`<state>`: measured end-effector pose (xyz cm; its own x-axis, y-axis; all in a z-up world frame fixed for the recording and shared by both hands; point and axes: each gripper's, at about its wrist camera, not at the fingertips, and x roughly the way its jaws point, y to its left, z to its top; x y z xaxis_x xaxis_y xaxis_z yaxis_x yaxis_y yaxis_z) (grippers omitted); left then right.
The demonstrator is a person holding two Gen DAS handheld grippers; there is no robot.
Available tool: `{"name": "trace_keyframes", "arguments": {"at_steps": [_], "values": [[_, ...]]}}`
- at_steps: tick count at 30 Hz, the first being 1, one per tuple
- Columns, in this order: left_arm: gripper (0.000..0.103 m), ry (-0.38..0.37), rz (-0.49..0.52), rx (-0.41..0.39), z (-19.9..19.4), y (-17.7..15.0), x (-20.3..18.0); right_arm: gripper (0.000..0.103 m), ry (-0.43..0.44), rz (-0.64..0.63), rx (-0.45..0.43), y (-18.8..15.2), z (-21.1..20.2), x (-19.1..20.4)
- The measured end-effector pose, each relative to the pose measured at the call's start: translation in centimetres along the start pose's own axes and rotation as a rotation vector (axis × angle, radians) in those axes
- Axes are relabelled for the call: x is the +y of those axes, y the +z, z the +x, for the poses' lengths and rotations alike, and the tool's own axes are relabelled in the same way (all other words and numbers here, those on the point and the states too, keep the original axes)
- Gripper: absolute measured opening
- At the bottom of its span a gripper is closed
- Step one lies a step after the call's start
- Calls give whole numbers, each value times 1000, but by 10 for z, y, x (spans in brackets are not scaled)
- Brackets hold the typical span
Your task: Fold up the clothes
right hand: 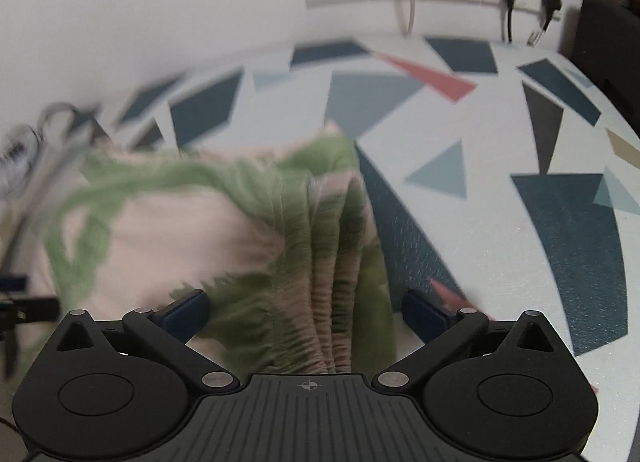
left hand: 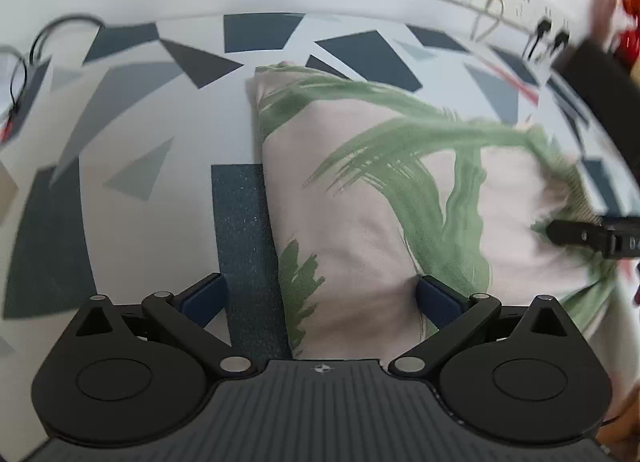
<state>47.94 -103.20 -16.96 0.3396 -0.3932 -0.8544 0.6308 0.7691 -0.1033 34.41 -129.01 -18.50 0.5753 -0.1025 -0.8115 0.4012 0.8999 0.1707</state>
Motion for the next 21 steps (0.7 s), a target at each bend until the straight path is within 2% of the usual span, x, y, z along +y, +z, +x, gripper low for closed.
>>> {"name": "trace_keyframes", "arguments": {"at_steps": [5,13,21], "values": [[103,49,5,7,3,1,-7,102,-68,-76,7,3,10,17],[103,78,-8,4,8,7,-11,102,-65,-76,-3,2,9,16],[103,97,-35,34,12,13,-14,102,-68,-69,-5,4,9,15]]}}
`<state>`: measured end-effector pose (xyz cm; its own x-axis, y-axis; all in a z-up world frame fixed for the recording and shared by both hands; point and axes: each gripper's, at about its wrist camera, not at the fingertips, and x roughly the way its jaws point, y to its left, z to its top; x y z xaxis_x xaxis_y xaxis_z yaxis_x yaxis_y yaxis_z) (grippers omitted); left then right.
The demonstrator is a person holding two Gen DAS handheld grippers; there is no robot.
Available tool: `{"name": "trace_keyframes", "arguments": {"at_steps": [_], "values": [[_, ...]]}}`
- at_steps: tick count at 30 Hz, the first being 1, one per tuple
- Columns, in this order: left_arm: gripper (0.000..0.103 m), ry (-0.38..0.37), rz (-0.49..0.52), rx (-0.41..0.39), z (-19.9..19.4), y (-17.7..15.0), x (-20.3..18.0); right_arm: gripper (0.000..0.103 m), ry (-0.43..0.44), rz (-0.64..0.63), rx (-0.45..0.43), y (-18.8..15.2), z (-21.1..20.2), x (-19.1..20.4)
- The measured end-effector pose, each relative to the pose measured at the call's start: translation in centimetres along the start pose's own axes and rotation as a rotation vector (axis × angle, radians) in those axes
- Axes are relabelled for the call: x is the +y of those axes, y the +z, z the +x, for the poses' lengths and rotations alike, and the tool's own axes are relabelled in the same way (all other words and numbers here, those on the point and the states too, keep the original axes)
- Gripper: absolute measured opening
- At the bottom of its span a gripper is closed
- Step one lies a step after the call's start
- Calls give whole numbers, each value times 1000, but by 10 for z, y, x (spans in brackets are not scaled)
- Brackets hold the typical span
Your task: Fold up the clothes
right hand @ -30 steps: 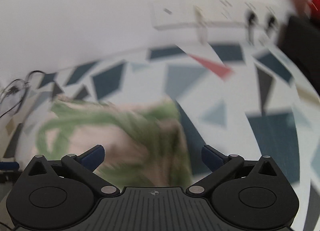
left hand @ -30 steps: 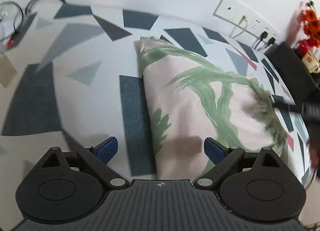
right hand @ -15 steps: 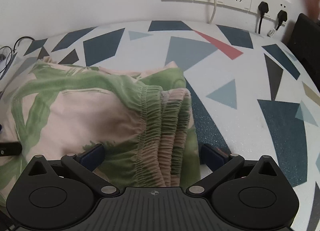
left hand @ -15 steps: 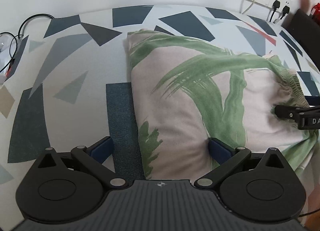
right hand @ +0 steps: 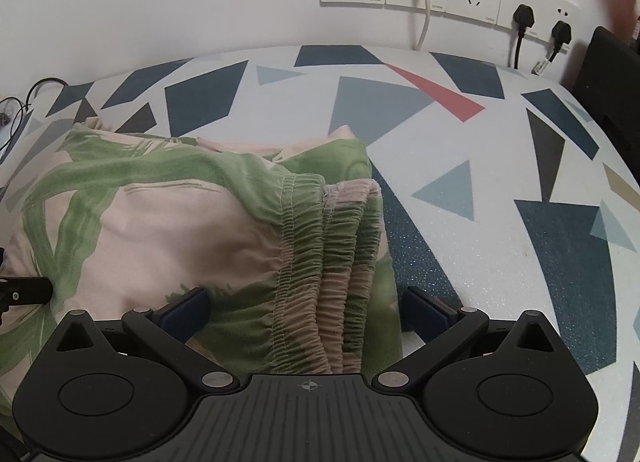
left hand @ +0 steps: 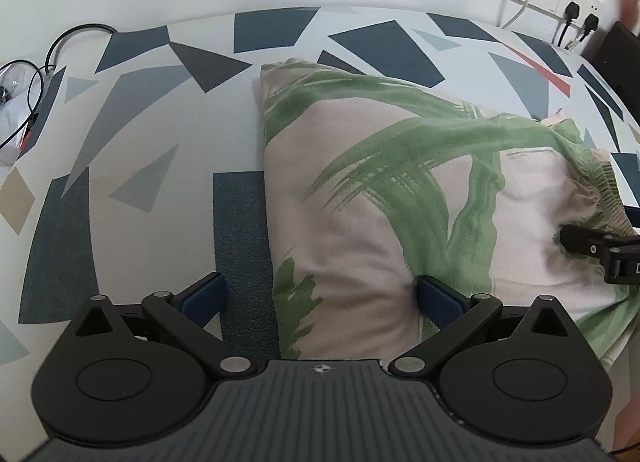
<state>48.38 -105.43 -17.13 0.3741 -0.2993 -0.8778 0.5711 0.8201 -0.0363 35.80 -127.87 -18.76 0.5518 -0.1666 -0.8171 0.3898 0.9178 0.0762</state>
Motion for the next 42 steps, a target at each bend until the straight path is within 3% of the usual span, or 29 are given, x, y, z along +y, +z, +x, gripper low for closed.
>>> {"name": "trace_keyframes", "arguments": {"at_steps": [42], "values": [[103,0,-1,-27,0,-4,-2,102,2,-12,-62,-13,-6,0]]}}
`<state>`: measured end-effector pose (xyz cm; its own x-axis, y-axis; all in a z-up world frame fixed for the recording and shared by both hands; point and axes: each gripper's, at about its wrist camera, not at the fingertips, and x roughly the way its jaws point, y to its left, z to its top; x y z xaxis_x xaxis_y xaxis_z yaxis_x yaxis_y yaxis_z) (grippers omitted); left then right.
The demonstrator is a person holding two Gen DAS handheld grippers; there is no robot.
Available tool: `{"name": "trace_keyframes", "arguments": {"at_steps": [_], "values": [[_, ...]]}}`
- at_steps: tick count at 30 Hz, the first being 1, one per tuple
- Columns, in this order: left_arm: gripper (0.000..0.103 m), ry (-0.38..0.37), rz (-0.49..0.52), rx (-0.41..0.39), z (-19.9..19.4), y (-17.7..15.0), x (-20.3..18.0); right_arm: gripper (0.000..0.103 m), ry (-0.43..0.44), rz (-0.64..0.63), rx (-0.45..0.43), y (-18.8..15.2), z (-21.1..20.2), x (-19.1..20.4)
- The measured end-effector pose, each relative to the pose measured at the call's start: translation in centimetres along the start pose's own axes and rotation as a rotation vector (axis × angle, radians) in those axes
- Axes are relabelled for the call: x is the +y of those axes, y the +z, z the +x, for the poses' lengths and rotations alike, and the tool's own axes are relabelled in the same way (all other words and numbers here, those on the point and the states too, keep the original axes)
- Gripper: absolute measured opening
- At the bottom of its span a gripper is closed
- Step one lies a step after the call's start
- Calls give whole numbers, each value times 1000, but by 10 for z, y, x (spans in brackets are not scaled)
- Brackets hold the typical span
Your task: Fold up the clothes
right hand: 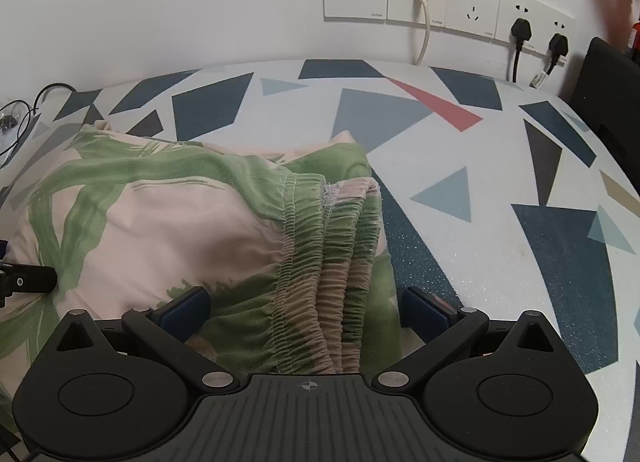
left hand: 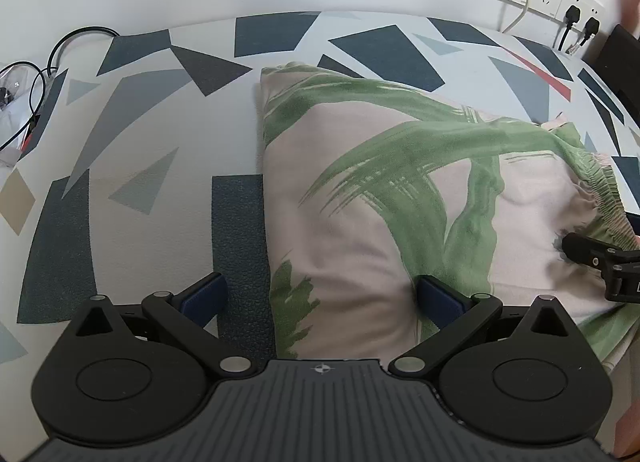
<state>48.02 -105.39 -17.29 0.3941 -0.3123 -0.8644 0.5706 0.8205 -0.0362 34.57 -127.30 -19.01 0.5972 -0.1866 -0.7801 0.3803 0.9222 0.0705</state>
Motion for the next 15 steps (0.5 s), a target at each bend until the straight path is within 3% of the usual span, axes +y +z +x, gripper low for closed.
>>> {"name": "trace_keyframes", "arguments": {"at_steps": [15], "values": [[103,2,-3,-4,-1,-1,-1,102,-12,9,53,8,4,2]]}}
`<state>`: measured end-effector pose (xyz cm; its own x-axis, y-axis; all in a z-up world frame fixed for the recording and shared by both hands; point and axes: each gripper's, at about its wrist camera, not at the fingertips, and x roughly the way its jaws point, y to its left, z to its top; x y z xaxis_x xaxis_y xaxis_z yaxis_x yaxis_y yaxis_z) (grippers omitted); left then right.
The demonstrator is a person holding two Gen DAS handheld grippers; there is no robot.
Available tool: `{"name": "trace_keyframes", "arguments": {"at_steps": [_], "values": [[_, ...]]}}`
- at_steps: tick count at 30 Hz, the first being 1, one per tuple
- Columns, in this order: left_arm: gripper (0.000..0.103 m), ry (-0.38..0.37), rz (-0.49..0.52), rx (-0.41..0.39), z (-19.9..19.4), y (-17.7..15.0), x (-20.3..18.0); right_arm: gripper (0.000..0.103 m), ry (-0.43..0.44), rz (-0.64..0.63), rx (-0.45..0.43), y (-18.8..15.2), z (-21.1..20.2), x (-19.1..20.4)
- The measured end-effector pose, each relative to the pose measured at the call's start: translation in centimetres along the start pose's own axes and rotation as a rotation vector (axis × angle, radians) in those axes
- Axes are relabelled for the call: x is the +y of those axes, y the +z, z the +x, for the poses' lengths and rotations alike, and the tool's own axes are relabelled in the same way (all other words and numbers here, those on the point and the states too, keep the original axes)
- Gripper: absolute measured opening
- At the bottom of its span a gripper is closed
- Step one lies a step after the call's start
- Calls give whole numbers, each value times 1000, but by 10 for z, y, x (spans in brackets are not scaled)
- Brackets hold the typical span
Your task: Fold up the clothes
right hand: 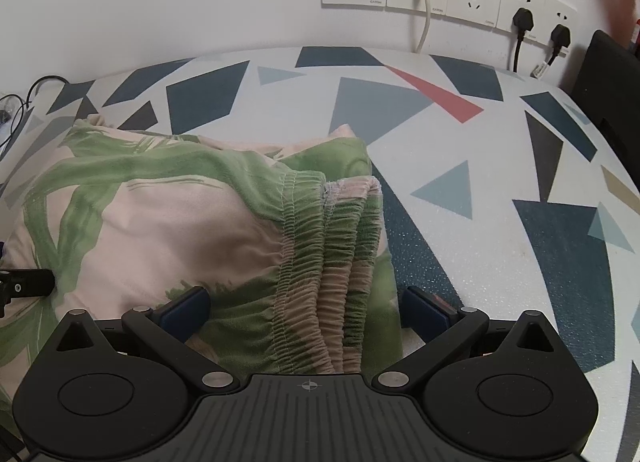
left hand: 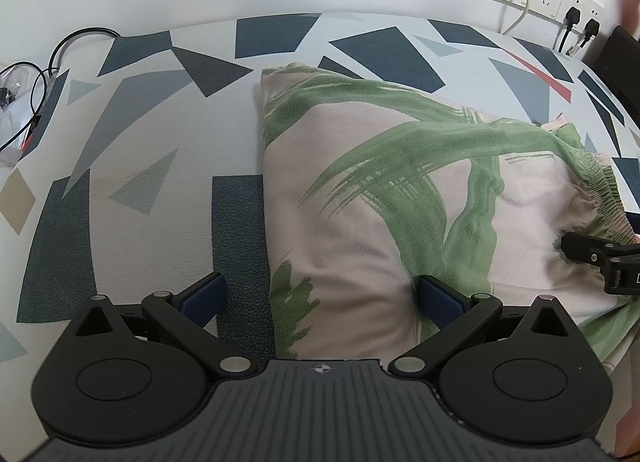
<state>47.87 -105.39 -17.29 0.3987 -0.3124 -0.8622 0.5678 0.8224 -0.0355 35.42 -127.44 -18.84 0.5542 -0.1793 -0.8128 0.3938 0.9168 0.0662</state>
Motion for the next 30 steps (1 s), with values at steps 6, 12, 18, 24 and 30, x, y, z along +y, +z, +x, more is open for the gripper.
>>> {"name": "trace_keyframes", "arguments": {"at_steps": [6,12,18,24,30], "values": [[103,-4,8,9,1,3,1,102,1,-2,7,2,1,-1],[103,-3,11,10,3,6,-1,102,0,-2,6,2,1,-1],[103,-9,22,7,6,10,-2,102,-1,-1,5,2,1,0],[103,-12,24,7,6,10,-2,102,0,0,0,1,1,0],[103,-10,21,5,6,10,-2,102,-1,3,0,1,0,0]]}}
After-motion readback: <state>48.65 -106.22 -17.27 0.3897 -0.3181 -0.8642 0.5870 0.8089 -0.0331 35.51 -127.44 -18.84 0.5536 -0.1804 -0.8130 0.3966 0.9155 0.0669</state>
